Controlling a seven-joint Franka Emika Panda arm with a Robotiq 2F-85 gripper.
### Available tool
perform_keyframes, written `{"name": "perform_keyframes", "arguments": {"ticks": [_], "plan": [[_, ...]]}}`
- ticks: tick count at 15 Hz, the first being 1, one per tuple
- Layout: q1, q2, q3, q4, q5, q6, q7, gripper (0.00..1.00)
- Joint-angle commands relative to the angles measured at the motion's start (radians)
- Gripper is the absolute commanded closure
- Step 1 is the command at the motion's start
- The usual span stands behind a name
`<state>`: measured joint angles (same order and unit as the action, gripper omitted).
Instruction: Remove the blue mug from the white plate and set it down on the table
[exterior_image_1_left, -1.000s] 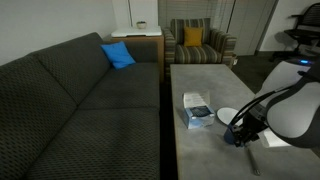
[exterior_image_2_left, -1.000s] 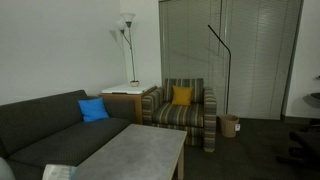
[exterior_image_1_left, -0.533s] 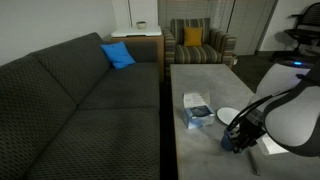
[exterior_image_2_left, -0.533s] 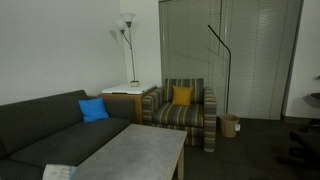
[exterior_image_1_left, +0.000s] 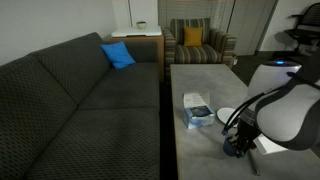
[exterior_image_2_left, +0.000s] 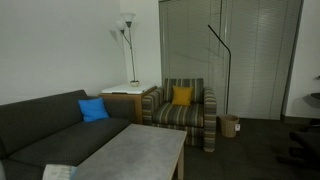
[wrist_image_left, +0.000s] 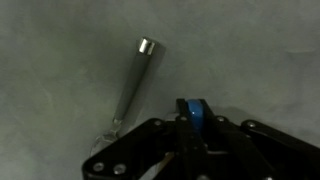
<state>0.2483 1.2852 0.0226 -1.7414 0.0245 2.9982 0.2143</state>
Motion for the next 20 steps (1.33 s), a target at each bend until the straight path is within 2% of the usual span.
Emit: {"name": "perform_keyframes", "arguments": {"ticks": [1, 9, 20], "plan": [[0.058, 0.028, -0.046, 0.049, 0.025, -0.066, 0.033, 0.97], [0.137, 0.039, -0.106, 0.116, -0.002, -0.219, 0.096, 0.97], [0.061, 0.07, -0.065, 0.242, -0.039, -0.39, -0.011, 0.97]]}}
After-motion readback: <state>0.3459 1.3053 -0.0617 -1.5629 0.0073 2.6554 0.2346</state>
